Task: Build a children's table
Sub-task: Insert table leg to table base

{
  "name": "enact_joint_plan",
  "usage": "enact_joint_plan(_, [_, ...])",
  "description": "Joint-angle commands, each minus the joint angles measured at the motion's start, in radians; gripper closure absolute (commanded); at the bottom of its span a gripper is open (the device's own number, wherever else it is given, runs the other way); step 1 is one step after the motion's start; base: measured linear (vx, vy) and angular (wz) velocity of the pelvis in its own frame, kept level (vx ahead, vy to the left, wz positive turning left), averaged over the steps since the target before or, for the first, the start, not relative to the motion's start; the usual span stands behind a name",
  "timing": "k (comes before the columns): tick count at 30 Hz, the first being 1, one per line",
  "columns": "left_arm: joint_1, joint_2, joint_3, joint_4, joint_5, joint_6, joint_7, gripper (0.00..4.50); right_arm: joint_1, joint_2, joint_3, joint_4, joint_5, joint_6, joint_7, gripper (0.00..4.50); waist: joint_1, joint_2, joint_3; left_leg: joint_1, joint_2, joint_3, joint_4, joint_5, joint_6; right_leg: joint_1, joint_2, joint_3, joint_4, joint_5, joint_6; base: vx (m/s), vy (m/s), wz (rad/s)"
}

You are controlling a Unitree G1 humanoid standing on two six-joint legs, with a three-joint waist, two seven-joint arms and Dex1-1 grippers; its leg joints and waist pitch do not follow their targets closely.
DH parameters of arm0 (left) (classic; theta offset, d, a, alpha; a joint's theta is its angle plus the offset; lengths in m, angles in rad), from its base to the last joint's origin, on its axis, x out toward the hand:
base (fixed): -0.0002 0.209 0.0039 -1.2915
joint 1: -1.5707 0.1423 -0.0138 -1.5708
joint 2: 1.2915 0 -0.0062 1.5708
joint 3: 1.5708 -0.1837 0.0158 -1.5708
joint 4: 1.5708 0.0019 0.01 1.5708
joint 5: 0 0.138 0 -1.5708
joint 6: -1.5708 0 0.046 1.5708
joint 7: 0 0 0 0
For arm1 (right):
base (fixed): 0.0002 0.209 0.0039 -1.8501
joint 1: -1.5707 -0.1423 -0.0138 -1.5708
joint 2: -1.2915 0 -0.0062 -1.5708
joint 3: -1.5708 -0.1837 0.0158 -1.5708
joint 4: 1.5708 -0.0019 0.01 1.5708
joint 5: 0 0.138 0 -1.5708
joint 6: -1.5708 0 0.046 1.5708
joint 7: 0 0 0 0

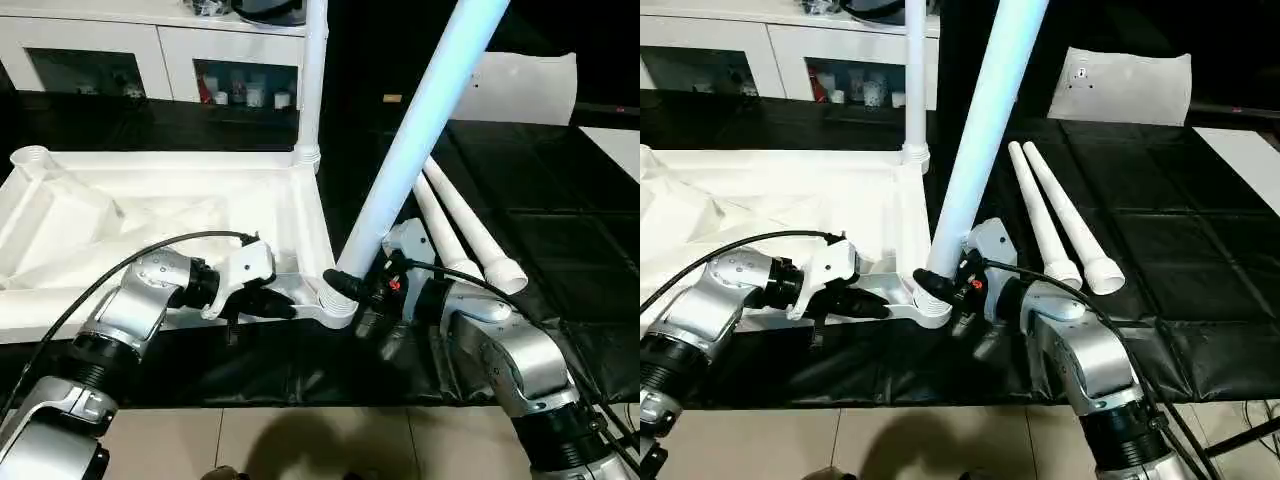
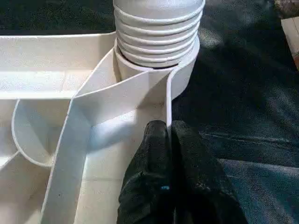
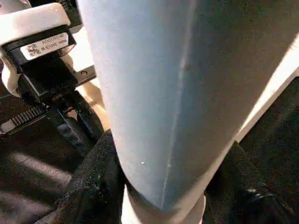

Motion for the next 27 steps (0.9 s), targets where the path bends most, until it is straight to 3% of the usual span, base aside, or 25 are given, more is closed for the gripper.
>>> enact_joint_plan(1, [0.006, 0.022, -0.017, 0.008, 0.030, 0.008, -0.007, 4.50, 0.002, -0.010, -0.006, 0.022, -0.008, 0.010, -0.005, 2.60, -0.001, 0.009, -0.061, 0.027, 0.023, -0.017, -0.076, -0.311, -0.034, 0.029, -0.058, 0.031, -0.080, -0.346, -0.161, 0.000, 0.000, 0.00])
enact_joint_plan(15, [0.007, -0.001, -0.002, 0.003, -0.007, 0.022, -0.005, 4.50, -0.031, -0.013, -0.004, 0.057, -0.013, 0.000, 0.011, 2.60, -0.002, 0.007, -0.060, 0.028, 0.023, -0.017, -0.076, -0.318, -0.034, 0.028, -0.058, 0.030, -0.082, -0.374, -0.155, 0.000, 0.000, 0.00])
enact_joint_plan(21, [0.012, 0.002, -0.007, 0.014, -0.018, -0.025, -0.030, 4.50, -0.042, -0.014, 0.001, 0.072, -0.013, -0.006, 0.026, 2.60, -0.003, 0.007, -0.061, 0.027, 0.023, -0.017, -0.076, -0.314, -0.032, 0.028, -0.058, 0.030, -0.081, -0.361, -0.158, 0.000, 0.000, 0.00])
enact_joint_plan(27, [0.006, 0.006, -0.040, -0.004, -0.033, -0.039, -0.115, 4.50, -0.083, -0.052, 0.061, 0.113, -0.023, -0.006, 0.137, 2.60, -0.009, 0.009, -0.063, 0.027, 0.024, -0.016, -0.075, -0.297, -0.026, 0.032, -0.057, 0.029, -0.074, -0.304, -0.184, 0.000, 0.000, 0.00])
